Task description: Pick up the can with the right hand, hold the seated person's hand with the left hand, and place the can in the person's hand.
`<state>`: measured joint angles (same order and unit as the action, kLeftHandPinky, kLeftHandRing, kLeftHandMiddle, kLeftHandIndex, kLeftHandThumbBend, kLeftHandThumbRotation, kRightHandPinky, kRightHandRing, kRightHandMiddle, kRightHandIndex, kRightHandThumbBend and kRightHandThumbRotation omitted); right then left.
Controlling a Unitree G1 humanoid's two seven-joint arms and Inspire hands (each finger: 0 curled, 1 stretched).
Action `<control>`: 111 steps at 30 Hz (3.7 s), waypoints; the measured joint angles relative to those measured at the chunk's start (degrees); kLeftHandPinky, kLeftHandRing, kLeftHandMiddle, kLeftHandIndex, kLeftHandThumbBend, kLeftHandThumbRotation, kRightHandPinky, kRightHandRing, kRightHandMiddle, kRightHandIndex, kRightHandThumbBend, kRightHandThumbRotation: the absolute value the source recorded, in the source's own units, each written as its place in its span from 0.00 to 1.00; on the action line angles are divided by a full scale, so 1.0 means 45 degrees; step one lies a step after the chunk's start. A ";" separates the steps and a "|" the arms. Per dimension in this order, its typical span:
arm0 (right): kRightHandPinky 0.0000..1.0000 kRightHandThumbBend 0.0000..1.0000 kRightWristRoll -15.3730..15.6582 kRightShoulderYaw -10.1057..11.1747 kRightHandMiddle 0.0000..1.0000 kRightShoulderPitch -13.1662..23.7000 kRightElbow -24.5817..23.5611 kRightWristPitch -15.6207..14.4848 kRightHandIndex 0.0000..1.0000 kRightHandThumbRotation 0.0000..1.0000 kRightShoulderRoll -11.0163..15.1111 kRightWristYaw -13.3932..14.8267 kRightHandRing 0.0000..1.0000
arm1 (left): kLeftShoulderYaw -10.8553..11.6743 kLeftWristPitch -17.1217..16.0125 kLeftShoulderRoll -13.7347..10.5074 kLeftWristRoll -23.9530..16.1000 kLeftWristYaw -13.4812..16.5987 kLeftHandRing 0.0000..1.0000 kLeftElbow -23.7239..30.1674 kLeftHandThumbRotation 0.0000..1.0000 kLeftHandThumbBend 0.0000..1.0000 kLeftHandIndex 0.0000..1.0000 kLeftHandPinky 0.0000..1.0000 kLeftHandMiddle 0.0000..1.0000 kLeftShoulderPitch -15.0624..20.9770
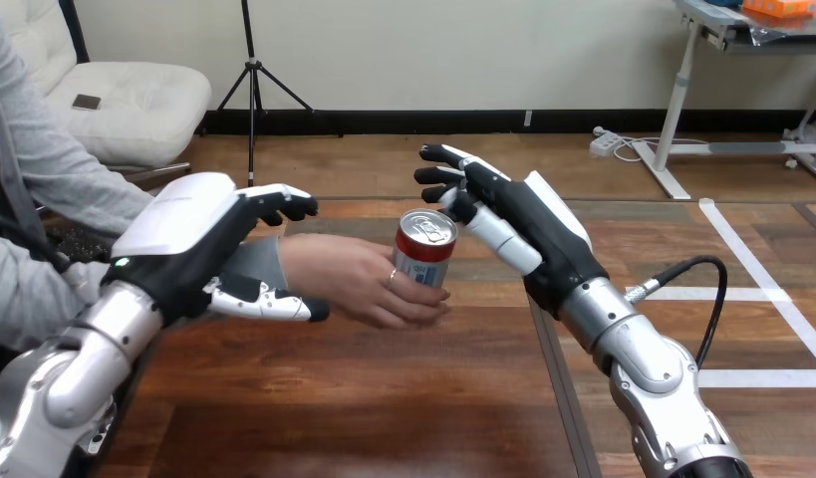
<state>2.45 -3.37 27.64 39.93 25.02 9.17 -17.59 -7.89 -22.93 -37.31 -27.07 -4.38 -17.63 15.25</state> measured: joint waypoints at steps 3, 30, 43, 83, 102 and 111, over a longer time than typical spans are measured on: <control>0.82 1.00 -0.0114 0.0051 0.87 -0.0088 0.0000 0.0094 0.91 1.00 0.0007 -0.0111 0.84 | 0.0135 -0.0016 0.0011 0.0331 -0.0012 0.76 0.0026 0.44 0.85 0.78 0.68 0.78 -0.0161; 0.82 1.00 -0.1817 0.0959 0.88 -0.1533 -0.0861 0.0283 0.90 1.00 0.0108 -0.1190 0.86 | 0.1994 -0.2909 0.1669 0.5893 -0.0743 0.82 0.0242 0.56 0.41 0.79 0.74 0.83 -0.2767; 0.85 1.00 -0.2687 0.1339 0.88 -0.2635 -0.2478 -0.0363 0.91 1.00 0.0556 -0.1867 0.88 | 0.2396 -0.2602 0.2945 0.7671 -0.0948 0.91 0.1884 0.57 0.22 0.81 0.92 0.86 -0.4974; 1.00 0.92 -0.4069 0.1186 0.99 -0.9348 -0.8593 -0.1268 0.99 1.00 -0.0103 -0.1979 0.99 | 0.2436 -0.2974 0.5412 1.1350 -0.3914 1.00 0.5477 0.91 0.34 1.00 1.00 1.00 -0.9822; 1.00 0.87 -0.4547 0.1110 1.00 -1.0203 -0.9675 -0.1392 0.99 1.00 -0.0058 -0.2260 0.99 | 0.2402 -0.2951 0.5994 1.1324 -0.4174 1.00 0.5947 0.91 0.37 1.00 1.00 1.00 -1.0251; 0.98 0.86 -0.4740 0.1111 0.98 -1.0210 -0.9896 -0.1454 0.99 1.00 -0.0068 -0.2273 0.97 | 0.2441 -0.2733 0.5986 1.1331 -0.4288 1.00 0.5947 0.90 0.36 1.00 1.00 1.00 -1.0233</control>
<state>-18.88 1.63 -18.31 -4.60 18.47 8.87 -27.81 3.09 -35.23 -10.37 23.92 -23.68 9.13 -30.80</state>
